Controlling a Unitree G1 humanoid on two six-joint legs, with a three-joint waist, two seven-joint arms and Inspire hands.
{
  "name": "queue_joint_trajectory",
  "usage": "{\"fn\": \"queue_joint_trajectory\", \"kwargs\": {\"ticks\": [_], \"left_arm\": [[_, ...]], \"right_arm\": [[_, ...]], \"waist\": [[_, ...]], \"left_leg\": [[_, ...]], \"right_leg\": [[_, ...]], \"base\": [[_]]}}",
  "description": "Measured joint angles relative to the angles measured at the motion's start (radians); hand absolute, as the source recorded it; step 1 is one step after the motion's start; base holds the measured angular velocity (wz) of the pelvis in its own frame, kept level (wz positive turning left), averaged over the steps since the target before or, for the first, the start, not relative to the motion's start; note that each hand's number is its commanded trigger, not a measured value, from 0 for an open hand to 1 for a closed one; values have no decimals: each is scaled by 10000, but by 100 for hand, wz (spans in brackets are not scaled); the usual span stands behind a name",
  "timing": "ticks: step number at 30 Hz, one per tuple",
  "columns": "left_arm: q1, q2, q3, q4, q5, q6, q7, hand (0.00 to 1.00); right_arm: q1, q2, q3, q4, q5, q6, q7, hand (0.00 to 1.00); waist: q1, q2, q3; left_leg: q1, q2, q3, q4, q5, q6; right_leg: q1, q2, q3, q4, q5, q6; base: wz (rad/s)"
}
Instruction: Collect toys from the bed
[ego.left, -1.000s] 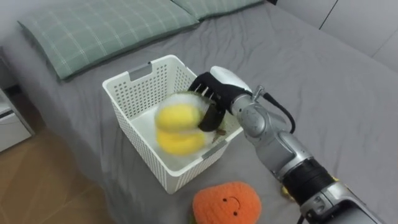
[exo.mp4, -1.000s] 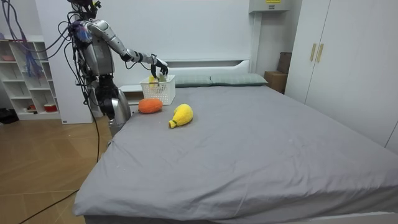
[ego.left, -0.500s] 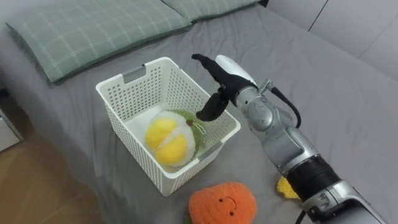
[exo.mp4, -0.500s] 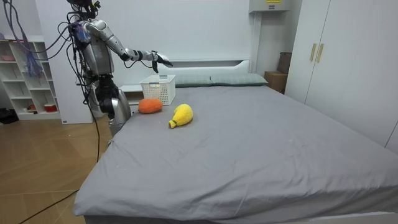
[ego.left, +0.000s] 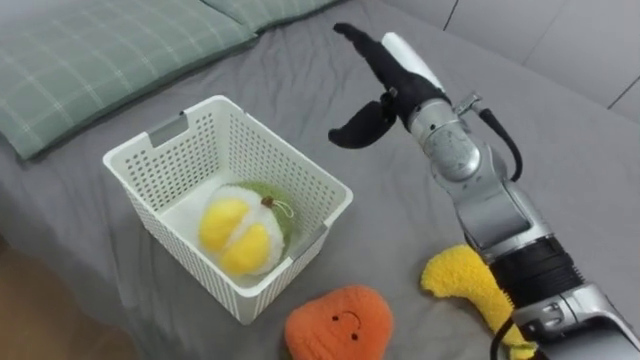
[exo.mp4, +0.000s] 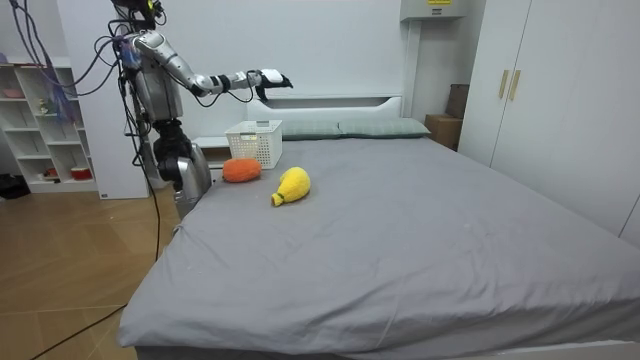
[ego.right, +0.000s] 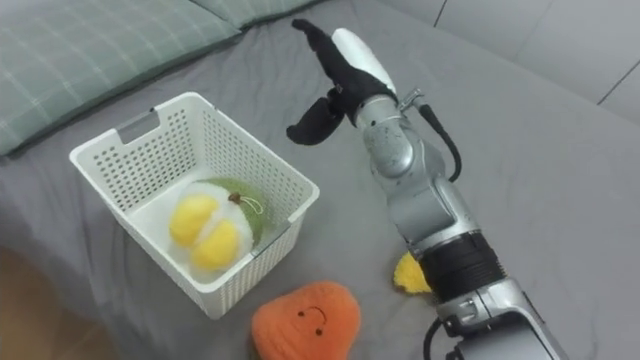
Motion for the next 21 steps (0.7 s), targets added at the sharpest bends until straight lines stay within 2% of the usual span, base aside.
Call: {"fn": "queue_joint_trajectory", "kwargs": {"ticks": [4, 8, 12, 16, 21], "left_arm": [[6, -58, 160, -63, 264, 48, -12, 0], [105, -55, 167, -85, 476, 139, -37, 0], [17, -43, 195, -70, 488, 144, -103, 0], [-39, -19, 194, -101, 494, 146, -103, 0], [-109, -6, 175, -74, 452, 145, 31, 0]], "right_arm": [[0, -259, -666, -227, 457, -27, -132, 0], [48, -459, -1097, -166, 992, -28, -492, 0], [59, -688, -1455, -71, 1467, -27, -595, 0], [73, -1004, -1887, 67, 1530, 23, -972, 0], [422, -1030, -1943, 459, 1942, -50, -1497, 0]], "waist": [[-214, 53, -27], [-552, 125, -7], [-1145, 150, -32], [-1287, 118, -66], [-1551, 111, -79]], "left_leg": [[8, 45, 137, -37, -4, 5], [316, 150, 557, -175, -12, 8], [354, 174, 734, -231, -17, 15], [359, 269, 1169, -294, -41, 30], [700, 402, 1558, -379, -125, -17]], "right_leg": [[-57, 22, 152, 8, 37, -3], [23, 69, 479, 8, 55, -15], [-68, 77, 683, 66, 55, -16], [-336, 126, 1047, 188, 88, -36], [-253, 246, 1407, 162, 125, -67]], "base": [[-12], [-25], [-14], [-32], [-25]]}}
